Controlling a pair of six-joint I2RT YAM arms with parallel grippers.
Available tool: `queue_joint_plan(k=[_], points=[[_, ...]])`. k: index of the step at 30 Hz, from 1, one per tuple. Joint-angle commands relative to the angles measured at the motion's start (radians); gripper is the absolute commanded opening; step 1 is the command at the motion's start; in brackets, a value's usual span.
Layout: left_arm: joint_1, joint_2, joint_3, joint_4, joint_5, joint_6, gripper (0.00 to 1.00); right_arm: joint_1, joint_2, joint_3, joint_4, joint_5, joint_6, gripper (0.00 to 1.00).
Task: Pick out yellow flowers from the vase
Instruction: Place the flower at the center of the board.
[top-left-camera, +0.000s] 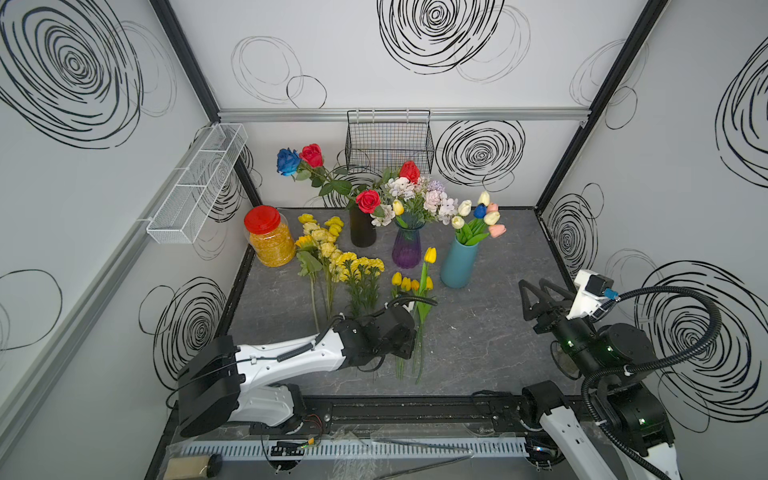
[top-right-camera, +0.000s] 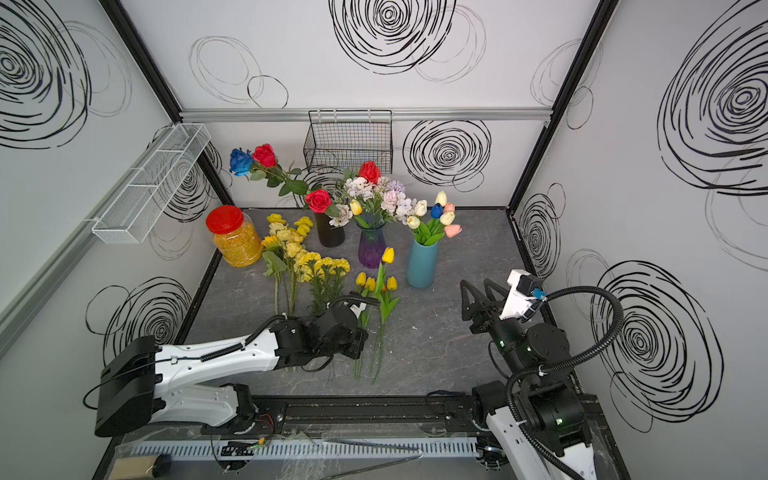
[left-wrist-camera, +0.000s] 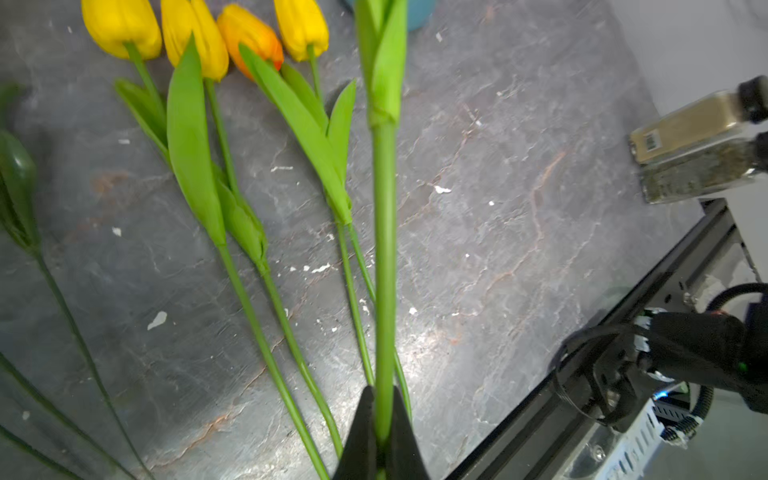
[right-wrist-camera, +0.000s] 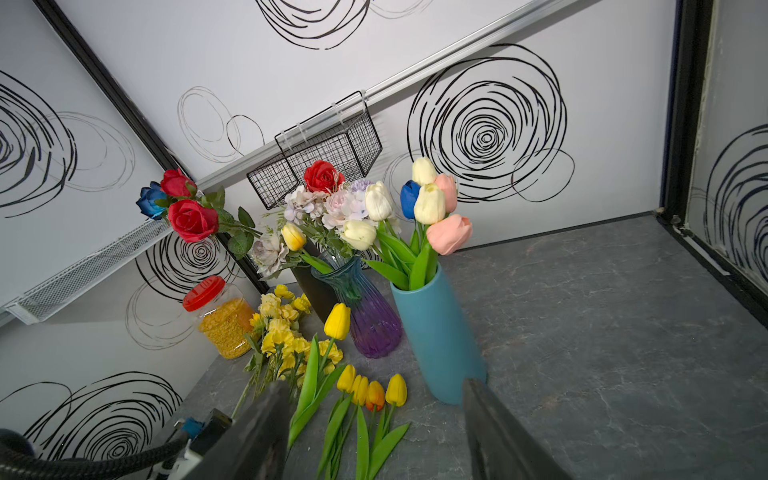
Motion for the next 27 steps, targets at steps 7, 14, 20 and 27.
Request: queue_joint_plan(k=[7,14,20,27], points=[[0.053,0.157,0.017,0.079,0.094,-0.042,0.04,0.004,-0.021,-0.019,0.012,0.029,-0.002,0.70],[0.083,0.221,0.007,0.125,0.112,-0.054,0.05,0.005,-0.028,-0.033,0.010,0.042,-0.010,0.70],[0.092,0.258,0.001,0.158,0.131,-0.068,0.13,0.005,-0.030,-0.046,0.008,0.059,-0.013,0.71],[0.095,0.222,-0.003,0.133,0.111,-0.061,0.32,0.003,-0.029,-0.054,0.012,0.071,-0.017,0.72]])
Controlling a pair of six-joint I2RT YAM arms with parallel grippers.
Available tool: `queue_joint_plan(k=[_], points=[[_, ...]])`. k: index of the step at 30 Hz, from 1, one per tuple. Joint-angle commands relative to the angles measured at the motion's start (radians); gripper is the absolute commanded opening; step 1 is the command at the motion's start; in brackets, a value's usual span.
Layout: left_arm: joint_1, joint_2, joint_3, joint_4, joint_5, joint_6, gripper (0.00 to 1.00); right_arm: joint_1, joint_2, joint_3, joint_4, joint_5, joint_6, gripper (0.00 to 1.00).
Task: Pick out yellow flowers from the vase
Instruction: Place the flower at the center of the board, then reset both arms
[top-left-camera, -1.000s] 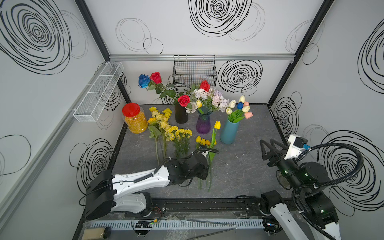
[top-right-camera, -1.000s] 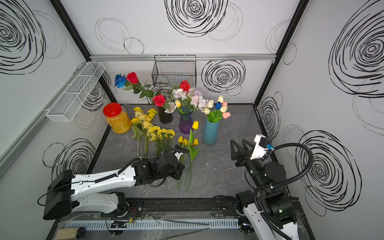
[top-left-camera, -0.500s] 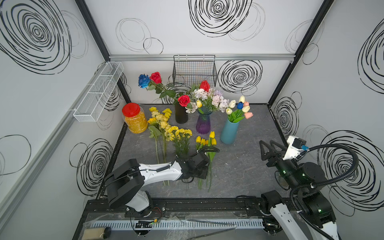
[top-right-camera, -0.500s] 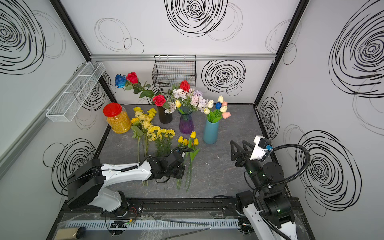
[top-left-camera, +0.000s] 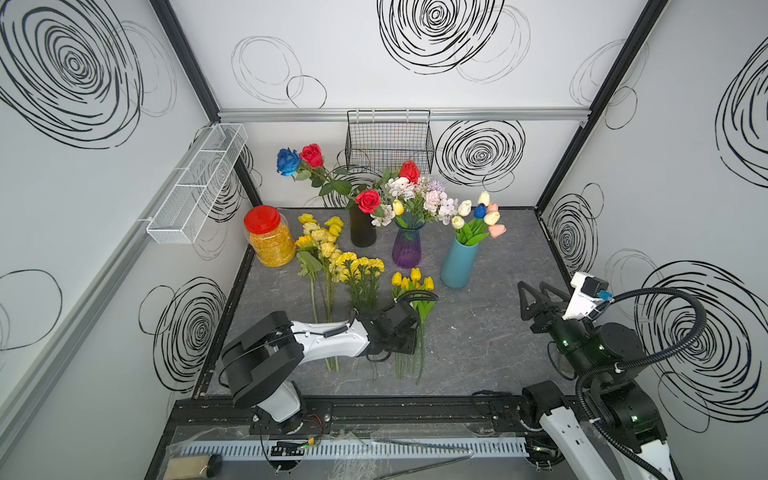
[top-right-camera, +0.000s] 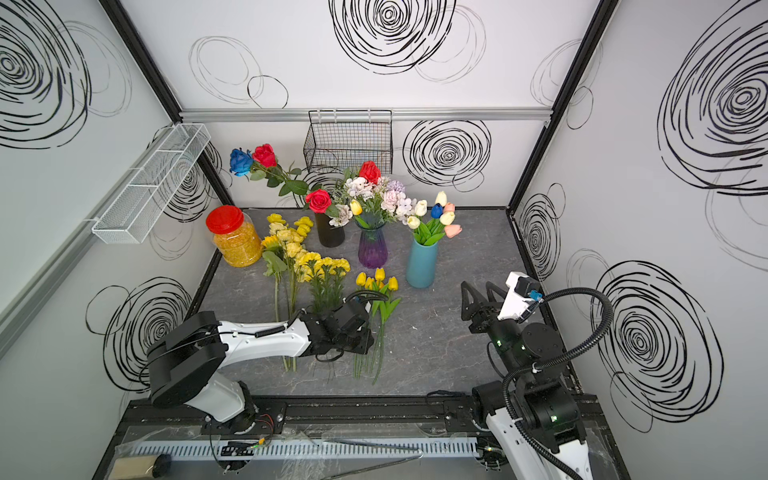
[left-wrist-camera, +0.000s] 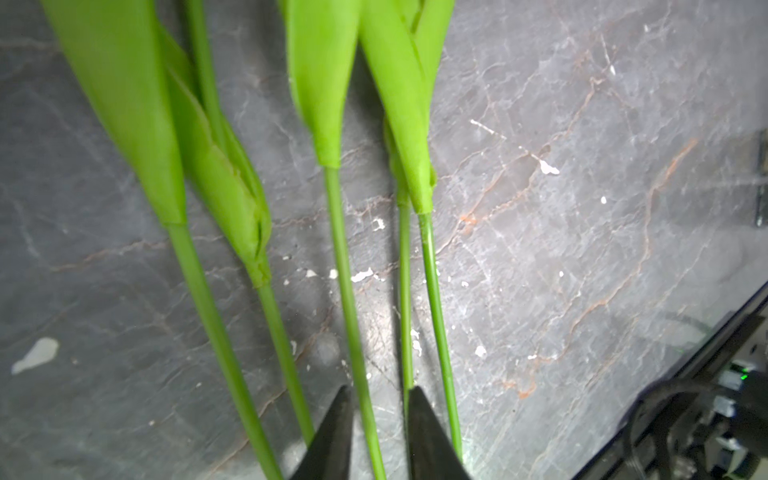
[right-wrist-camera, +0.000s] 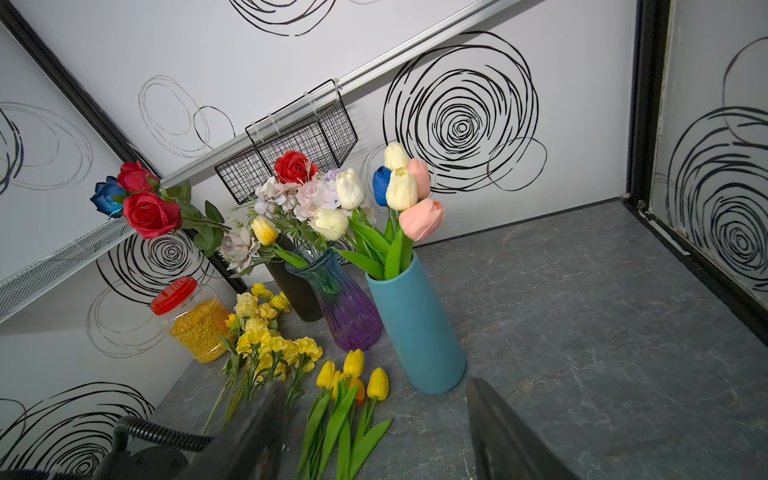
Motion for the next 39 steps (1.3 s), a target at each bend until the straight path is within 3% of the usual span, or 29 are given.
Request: queue_joint_plan(k=[1,6,10,15,18,20,24,27,33,35,37,39], points=[[0.006,-0.040,-0.003,-0.006,-0.025,0.000,0.34,0.003,-0.010,-0.006,0.012,0.021,-0.013,0.72],[-0.014,-0.156,0.010,-0.077,-0.109,0.034,0.42,0.004,-0.013,-0.011,0.009,0.055,-0.020,0.74],[-0.047,-0.317,-0.032,-0.038,-0.132,0.064,0.58,0.005,-0.014,-0.029,0.009,0.088,-0.022,0.75],[-0.053,-0.547,-0.092,-0.090,-0.330,0.096,0.68,0.003,-0.019,-0.069,0.029,0.138,-0.031,0.76],[-0.015,-0.695,-0.122,-0.135,-0.429,0.139,0.69,0.003,-0.028,-0.110,0.064,0.177,-0.051,0.78],[0.007,-0.785,-0.129,-0.185,-0.553,0.166,0.75,0.002,-0.034,-0.147,0.098,0.212,-0.069,0.80],[0.045,-0.964,-0.191,-0.237,-0.879,0.193,0.96,0.002,-0.034,-0.218,0.160,0.311,-0.100,0.88],[0.091,-1.064,-0.261,-0.220,-1.071,0.230,0.99,0.001,-0.016,-0.278,0.218,0.366,-0.122,0.97],[0.178,-1.158,-0.396,-0.064,-1.392,0.496,0.99,0.000,0.072,-0.437,0.433,0.436,-0.188,1.00],[0.211,-1.146,-0.445,0.025,-1.415,0.549,0.99,-0.005,0.113,-0.497,0.536,0.454,-0.212,1.00],[0.264,-1.099,-0.530,0.207,-1.424,0.685,0.99,-0.007,0.168,-0.548,0.646,0.493,-0.232,1.00],[0.316,-1.034,-0.604,0.399,-1.370,0.795,0.99,-0.011,0.249,-0.594,0.779,0.535,-0.256,1.00]])
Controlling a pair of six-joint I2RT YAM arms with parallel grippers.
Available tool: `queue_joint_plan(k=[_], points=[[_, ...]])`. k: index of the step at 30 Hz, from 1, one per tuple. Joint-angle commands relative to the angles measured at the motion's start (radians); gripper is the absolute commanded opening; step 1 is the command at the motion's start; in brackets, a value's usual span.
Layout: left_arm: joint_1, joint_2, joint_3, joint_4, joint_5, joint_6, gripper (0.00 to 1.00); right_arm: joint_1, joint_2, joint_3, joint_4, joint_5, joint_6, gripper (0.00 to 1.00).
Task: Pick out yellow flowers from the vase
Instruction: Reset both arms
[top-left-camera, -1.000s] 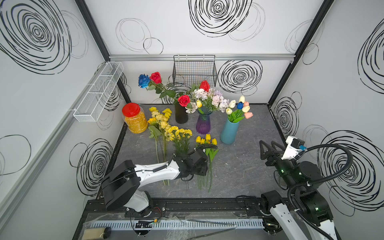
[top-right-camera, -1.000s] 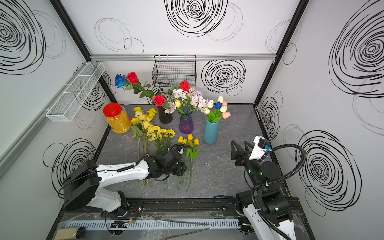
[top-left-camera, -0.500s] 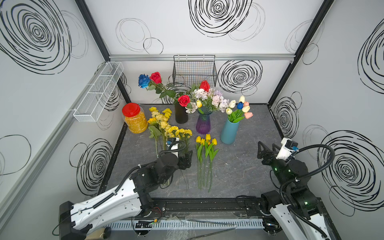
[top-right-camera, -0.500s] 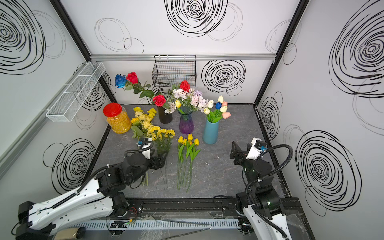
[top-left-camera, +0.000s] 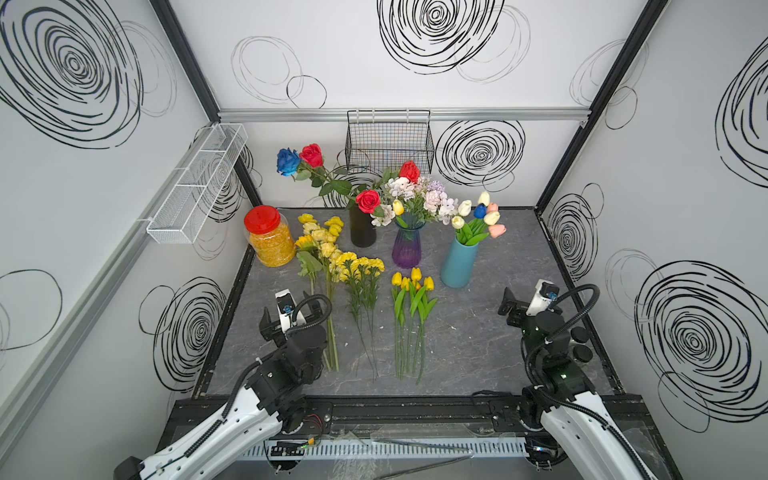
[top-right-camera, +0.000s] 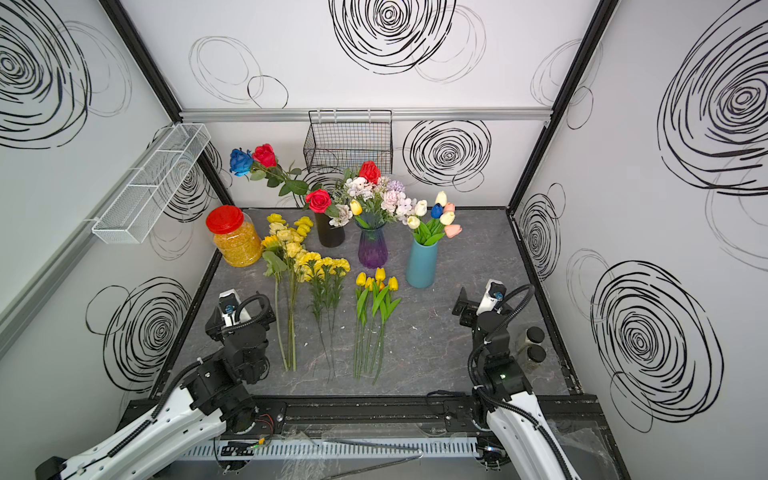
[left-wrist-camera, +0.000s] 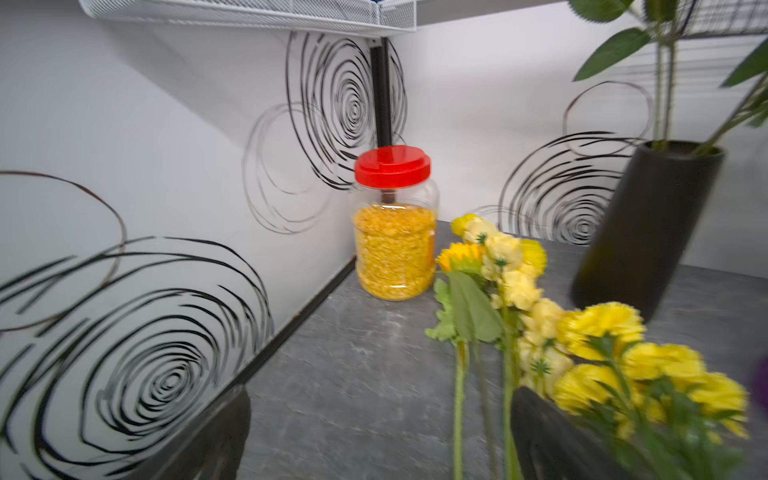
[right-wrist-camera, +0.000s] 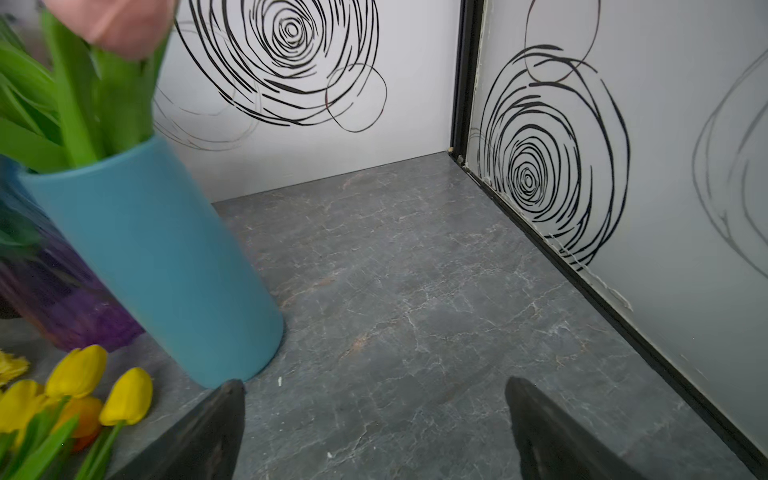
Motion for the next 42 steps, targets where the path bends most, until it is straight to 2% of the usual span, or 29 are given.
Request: queue_joint_plan(k=[1,4,7,10,14,16,18,22,24,27,30,36,39,42], points=[[0.070,0.085,-0.101,0.371,-0.003,0.234,0.99,-0.011,0.108,-0.059,0.328,0.102,-0.073,1.00],[0.164,0.139,-0.188,0.575,0.226,0.281,0.99,-0.030,0.268,-0.071,0.470,0.112,-0.090,1.00],[0.282,0.162,-0.260,0.718,0.415,0.287,0.99,-0.049,0.438,-0.009,0.452,0.101,-0.060,1.00],[0.376,0.171,-0.289,0.806,0.609,0.285,0.99,-0.048,0.568,-0.017,0.619,0.077,-0.110,1.00],[0.493,0.278,-0.263,0.869,0.777,0.252,0.99,-0.125,0.668,0.001,0.735,-0.091,-0.130,1.00],[0.505,0.345,-0.225,0.861,0.811,0.255,0.99,-0.159,0.716,0.023,0.755,-0.172,-0.136,1.00],[0.493,0.379,-0.195,0.826,0.823,0.260,0.99,-0.168,0.757,0.048,0.768,-0.169,-0.149,1.00],[0.483,0.306,-0.219,0.795,0.767,0.249,0.99,-0.211,0.805,0.062,0.808,-0.229,-0.167,1.00],[0.493,0.274,-0.268,0.876,0.781,0.270,0.99,-0.255,0.863,0.054,0.888,-0.284,-0.140,1.00],[0.535,0.295,-0.308,0.994,0.850,0.264,0.99,-0.267,0.942,0.071,0.922,-0.336,-0.152,1.00],[0.553,0.359,-0.298,1.046,0.915,0.272,0.99,-0.263,0.987,0.066,0.968,-0.358,-0.171,1.00],[0.578,0.557,-0.234,1.164,1.015,0.279,0.99,-0.282,1.009,0.113,0.896,-0.372,-0.151,1.00],[0.609,0.675,-0.197,1.256,1.072,0.273,0.99,-0.285,1.015,0.126,0.879,-0.294,-0.107,1.00],[0.651,0.783,-0.148,1.285,1.139,0.211,0.99,-0.290,1.014,0.127,0.878,-0.297,-0.107,1.00]])
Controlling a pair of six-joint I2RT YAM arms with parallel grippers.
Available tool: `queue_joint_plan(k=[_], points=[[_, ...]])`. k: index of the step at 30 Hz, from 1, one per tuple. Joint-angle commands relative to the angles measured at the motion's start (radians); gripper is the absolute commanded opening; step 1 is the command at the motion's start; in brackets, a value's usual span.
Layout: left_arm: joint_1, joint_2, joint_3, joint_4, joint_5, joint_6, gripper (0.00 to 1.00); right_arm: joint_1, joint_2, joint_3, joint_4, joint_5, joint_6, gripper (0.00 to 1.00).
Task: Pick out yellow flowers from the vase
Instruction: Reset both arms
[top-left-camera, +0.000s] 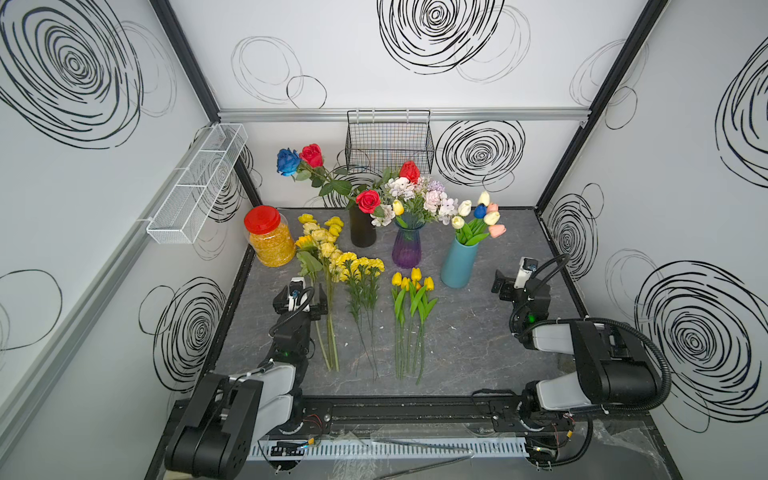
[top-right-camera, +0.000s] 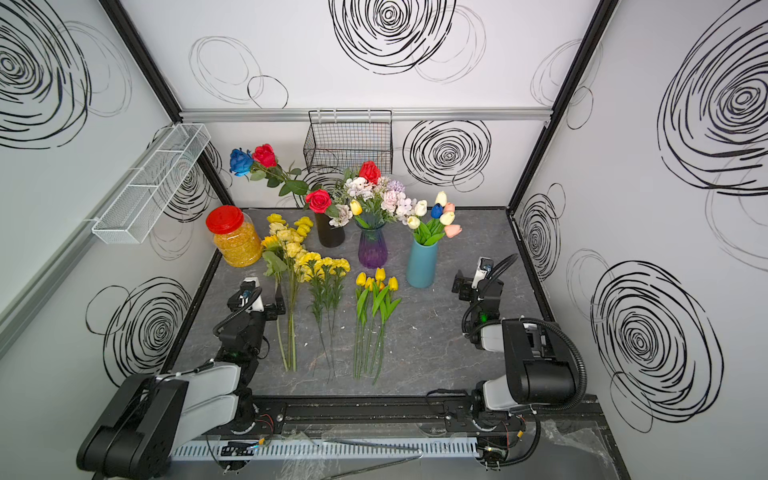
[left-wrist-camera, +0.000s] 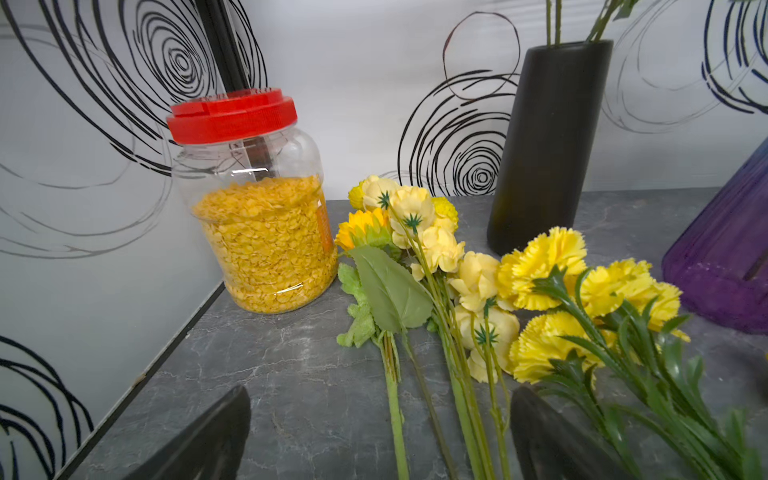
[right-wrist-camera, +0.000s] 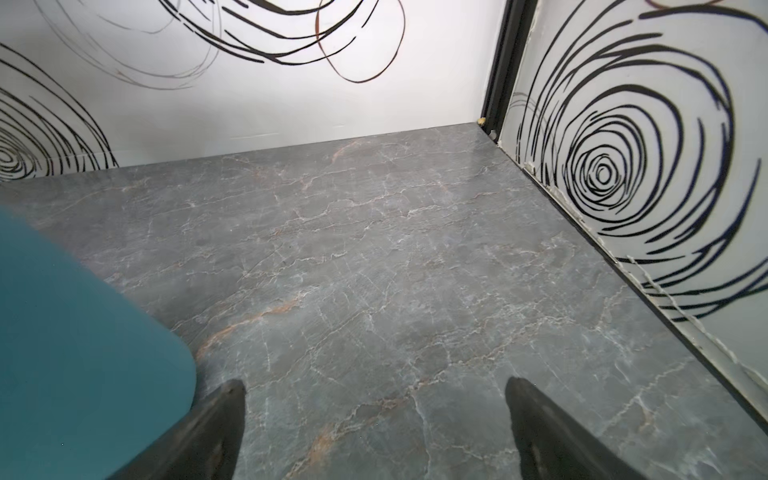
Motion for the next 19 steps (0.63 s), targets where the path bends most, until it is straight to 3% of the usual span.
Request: queue_joint_plan(k=[1,4,6,9,12,19], points=[[0.033,0.125,0.054,0.214,0.083,-0.045,0.99,-0.007,0.009,0.015,0.001,0.021,0.017,1.00],[0.028,0.310,0.088,0.372,0.114,-0.035,0.99,-0.009,0.009,0.017,-0.001,0.016,0.018,1.00],[0.012,0.244,0.122,0.179,0.101,-0.014,0.99,-0.008,0.009,0.016,-0.002,0.014,0.018,1.00],[0.008,0.282,0.114,0.272,0.087,-0.021,0.99,-0.009,0.011,0.017,-0.003,0.013,0.018,1.00],[0.011,0.268,0.179,0.120,-0.037,-0.066,0.99,-0.010,0.013,0.022,-0.007,0.007,0.017,1.00],[0.012,0.261,0.177,0.113,-0.040,-0.066,0.99,-0.020,0.011,0.019,-0.005,-0.006,0.020,1.00]])
